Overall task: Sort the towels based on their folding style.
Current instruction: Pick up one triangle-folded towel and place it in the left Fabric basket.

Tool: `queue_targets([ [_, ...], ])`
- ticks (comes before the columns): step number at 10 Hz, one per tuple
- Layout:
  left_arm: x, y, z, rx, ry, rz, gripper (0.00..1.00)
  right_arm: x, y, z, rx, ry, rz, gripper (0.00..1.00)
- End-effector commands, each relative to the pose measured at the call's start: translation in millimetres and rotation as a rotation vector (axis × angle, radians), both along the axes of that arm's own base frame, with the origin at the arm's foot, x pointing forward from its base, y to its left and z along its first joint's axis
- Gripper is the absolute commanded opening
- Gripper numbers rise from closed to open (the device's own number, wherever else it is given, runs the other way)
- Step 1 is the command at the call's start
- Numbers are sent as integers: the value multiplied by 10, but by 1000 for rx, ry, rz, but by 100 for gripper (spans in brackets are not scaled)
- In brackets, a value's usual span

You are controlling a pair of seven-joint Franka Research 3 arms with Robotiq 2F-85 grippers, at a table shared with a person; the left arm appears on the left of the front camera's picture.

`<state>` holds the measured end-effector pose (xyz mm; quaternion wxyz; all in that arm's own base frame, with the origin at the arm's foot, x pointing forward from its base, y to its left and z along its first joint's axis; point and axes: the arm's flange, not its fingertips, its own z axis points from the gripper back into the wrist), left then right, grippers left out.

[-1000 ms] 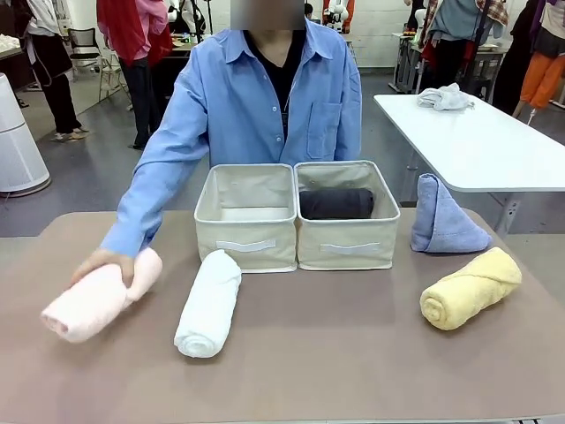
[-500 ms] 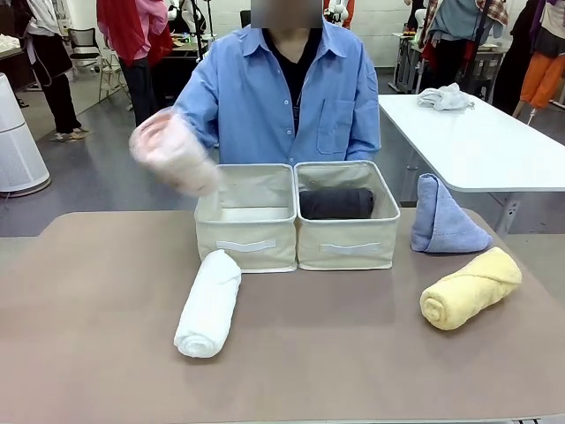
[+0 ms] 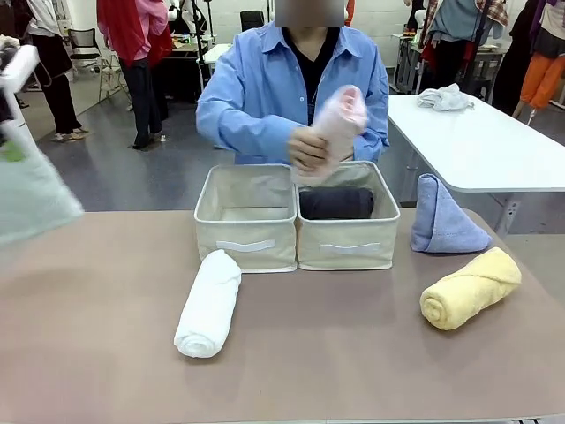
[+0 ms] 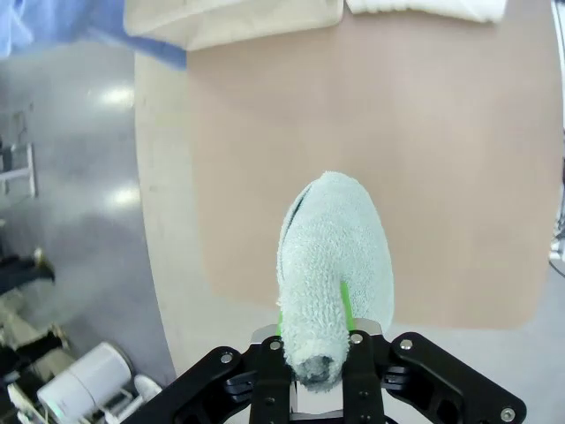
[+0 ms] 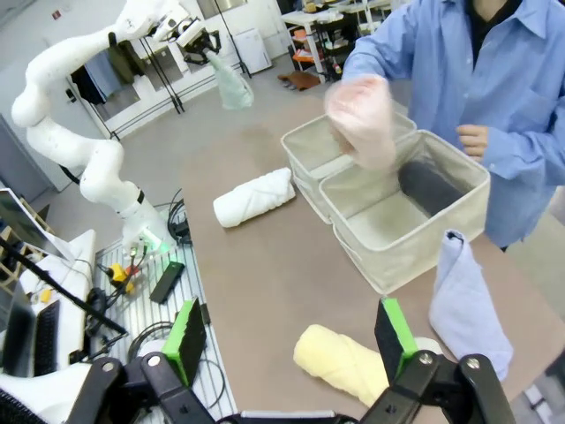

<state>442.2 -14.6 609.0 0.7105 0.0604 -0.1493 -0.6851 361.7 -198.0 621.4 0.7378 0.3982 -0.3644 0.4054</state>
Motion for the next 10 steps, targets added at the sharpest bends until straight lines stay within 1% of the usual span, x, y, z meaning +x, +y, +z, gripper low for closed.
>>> queue_targets([
  [1,485,-162,-47,-32,81,-30,0,-11,-7,-2,-2,5,5,100],
  [2,552,-254,-54,-53,99,-38,0,-11,-7,-2,-2,5,5,100],
  [3,559,-289,-51,-51,101,-41,0,-11,-7,-2,-2,5,5,100],
  [4,543,-299,-50,-38,114,-30,0,-11,-7,-2,-2,5,5,100],
  [5,468,-248,-79,-6,133,-1,0,-11,-7,-2,-2,5,5,100],
  [6,617,-396,-230,-36,105,-30,0,-11,-7,-2,-2,5,5,100],
  [10,617,-396,-230,-36,105,-30,0,-11,-7,-2,-2,5,5,100],
])
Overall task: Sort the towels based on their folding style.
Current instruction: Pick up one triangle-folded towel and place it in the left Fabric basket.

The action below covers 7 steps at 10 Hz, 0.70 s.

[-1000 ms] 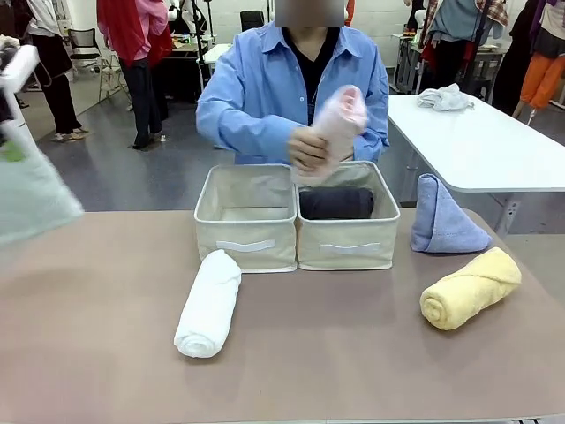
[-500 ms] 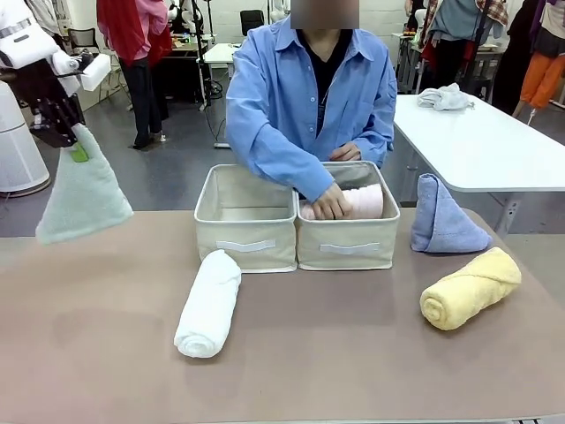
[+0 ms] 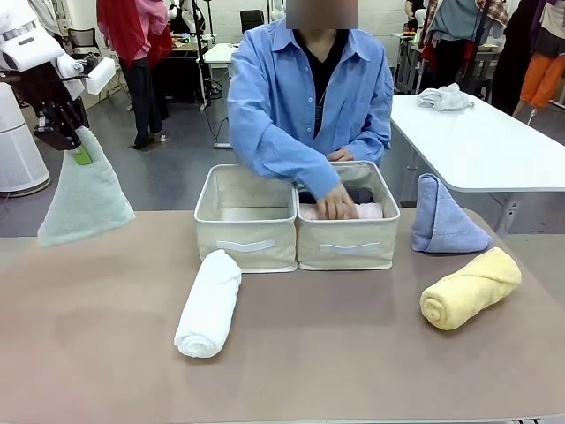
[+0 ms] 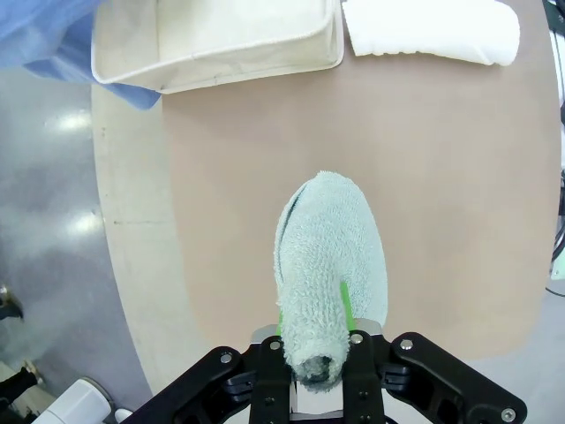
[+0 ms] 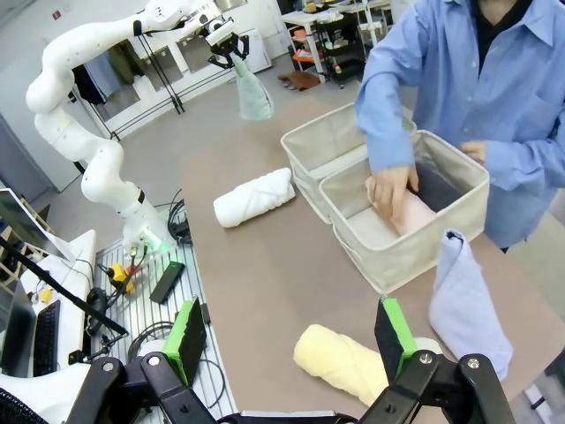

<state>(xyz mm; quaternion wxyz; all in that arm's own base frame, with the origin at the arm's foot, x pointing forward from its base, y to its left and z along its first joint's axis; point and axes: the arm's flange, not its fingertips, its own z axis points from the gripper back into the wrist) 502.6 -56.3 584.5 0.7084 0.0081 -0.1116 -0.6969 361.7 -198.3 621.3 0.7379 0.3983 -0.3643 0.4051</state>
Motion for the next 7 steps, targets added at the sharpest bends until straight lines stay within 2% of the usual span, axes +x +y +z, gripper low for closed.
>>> queue_targets([
  [1,13,20,14,-17,-21,2,0,-10,-5,-1,-2,4,6,100],
  [2,0,0,0,0,0,0,18,-10,-5,-1,-2,4,6,100],
  [3,-198,-171,127,32,-24,-49,18,-10,-5,-1,-2,4,6,100],
  [4,-420,-359,259,53,-16,-80,18,-10,-5,-1,-2,4,6,100],
  [5,-669,-580,417,72,-60,-113,18,-10,-5,-1,-2,4,6,100],
  [7,-873,-845,589,112,-97,-159,18,-10,-5,-1,-2,4,6,100],
])
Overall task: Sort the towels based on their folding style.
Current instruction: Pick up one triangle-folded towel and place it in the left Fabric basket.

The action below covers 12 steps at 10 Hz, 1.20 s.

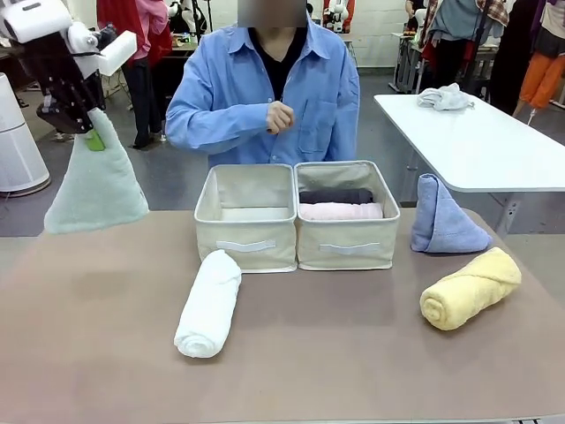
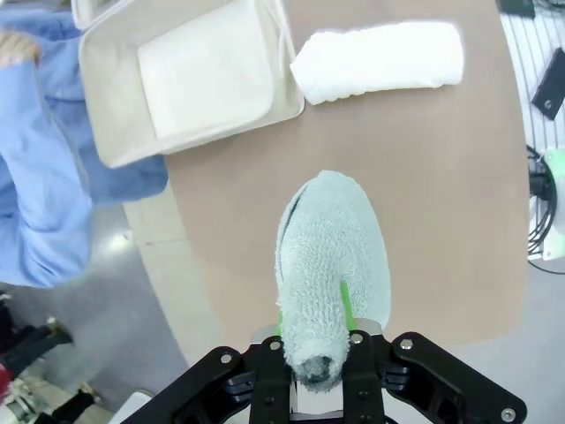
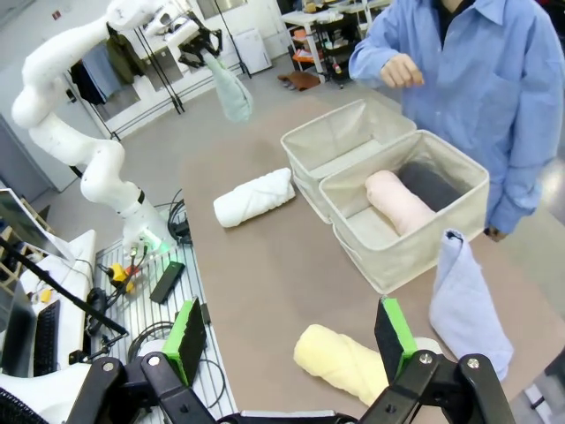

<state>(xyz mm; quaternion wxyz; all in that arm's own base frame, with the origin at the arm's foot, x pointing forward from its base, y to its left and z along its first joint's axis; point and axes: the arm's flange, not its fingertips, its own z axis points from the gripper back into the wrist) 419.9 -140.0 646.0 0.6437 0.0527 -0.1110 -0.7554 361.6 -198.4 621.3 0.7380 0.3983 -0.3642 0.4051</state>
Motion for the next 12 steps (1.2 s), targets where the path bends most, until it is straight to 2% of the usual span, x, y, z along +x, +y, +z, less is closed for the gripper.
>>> queue_targets([
  [1,-110,-110,16,51,-39,-12,18,-9,-4,-1,-2,4,6,100],
  [4,-110,-363,33,57,-78,-43,18,-9,-4,-1,-2,4,6,100],
  [7,167,-655,72,26,-85,-45,18,-9,-4,-1,-2,4,6,100],
  [10,525,-775,-7,-6,6,-22,18,-9,-4,-1,-2,4,6,100],
  [11,531,-640,-55,24,45,-37,18,-9,-4,-1,-2,4,6,100],
  [12,358,-261,-28,78,61,-70,18,-9,-4,-1,-2,4,6,100],
])
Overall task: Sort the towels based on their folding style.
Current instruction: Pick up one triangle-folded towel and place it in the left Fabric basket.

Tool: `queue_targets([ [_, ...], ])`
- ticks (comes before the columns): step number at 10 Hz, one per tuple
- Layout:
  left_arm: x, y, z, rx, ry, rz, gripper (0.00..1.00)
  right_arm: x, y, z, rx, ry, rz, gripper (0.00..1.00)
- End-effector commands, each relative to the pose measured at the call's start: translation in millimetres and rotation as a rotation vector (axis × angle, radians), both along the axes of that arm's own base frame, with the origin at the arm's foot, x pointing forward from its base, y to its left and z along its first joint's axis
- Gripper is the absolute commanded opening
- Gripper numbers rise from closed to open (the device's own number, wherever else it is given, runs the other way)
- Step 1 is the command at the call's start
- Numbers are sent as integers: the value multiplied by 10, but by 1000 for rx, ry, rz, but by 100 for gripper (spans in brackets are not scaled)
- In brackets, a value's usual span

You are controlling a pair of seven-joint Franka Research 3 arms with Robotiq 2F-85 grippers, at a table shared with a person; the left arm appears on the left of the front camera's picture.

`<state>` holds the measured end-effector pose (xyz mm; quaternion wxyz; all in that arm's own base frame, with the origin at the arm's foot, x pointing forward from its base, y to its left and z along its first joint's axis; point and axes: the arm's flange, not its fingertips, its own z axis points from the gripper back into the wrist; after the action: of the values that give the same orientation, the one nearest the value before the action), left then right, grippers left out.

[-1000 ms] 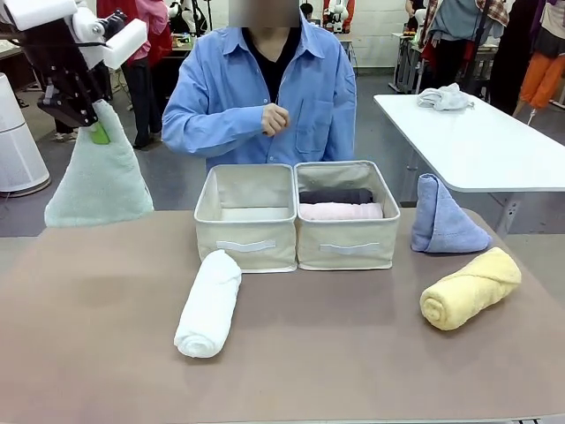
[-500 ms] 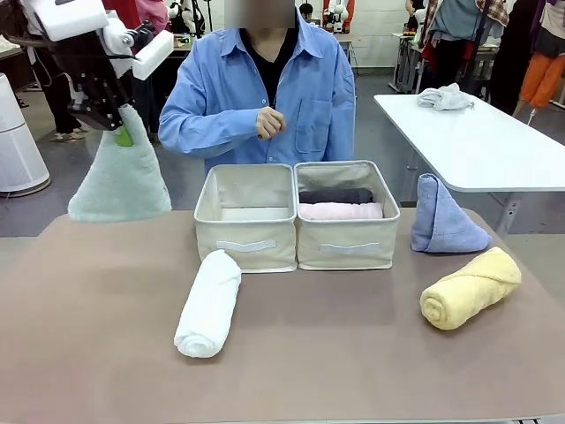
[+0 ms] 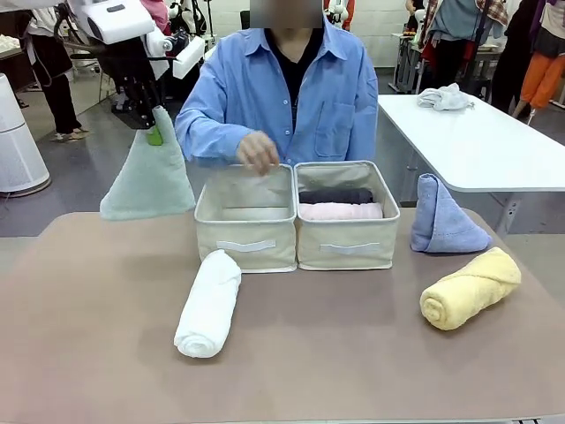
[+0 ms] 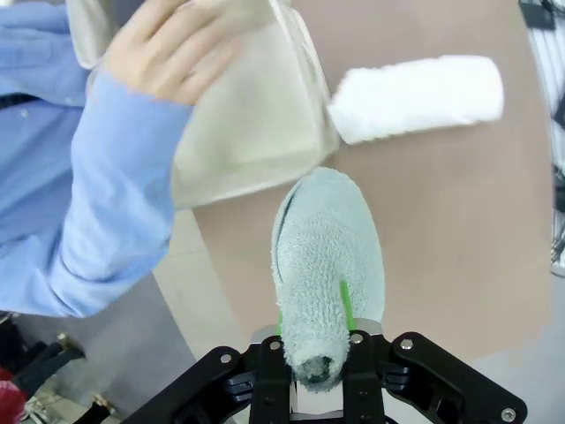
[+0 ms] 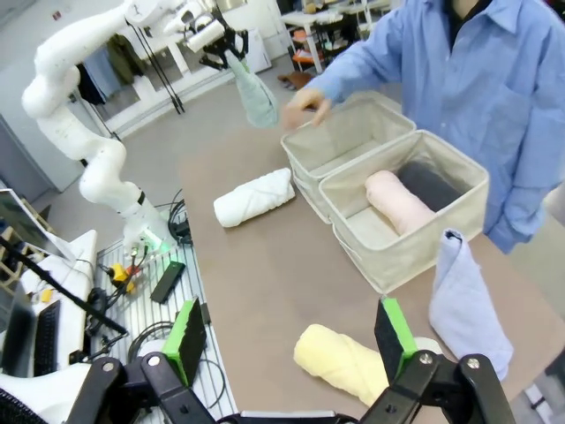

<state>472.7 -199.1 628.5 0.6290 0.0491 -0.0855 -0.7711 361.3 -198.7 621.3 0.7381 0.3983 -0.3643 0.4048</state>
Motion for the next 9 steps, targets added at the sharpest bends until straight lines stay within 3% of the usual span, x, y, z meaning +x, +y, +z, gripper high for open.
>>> queue_targets([
  [1,-570,880,240,59,-35,-60,18,-7,-1,-1,-2,4,6,100],
  [2,-1092,1385,312,-19,-137,-86,18,-7,-1,-1,-2,4,6,100],
  [3,-1470,1725,300,-79,-224,-17,18,-7,-1,-1,-2,4,6,100],
  [4,-1567,1859,267,-80,-251,31,18,-7,-1,-1,-2,4,6,100],
  [6,-1577,1916,198,-89,-233,85,18,-7,-1,-1,-2,4,6,100],
  [9,-1549,1945,187,-108,-240,101,18,-7,-1,-1,-2,4,6,100],
])
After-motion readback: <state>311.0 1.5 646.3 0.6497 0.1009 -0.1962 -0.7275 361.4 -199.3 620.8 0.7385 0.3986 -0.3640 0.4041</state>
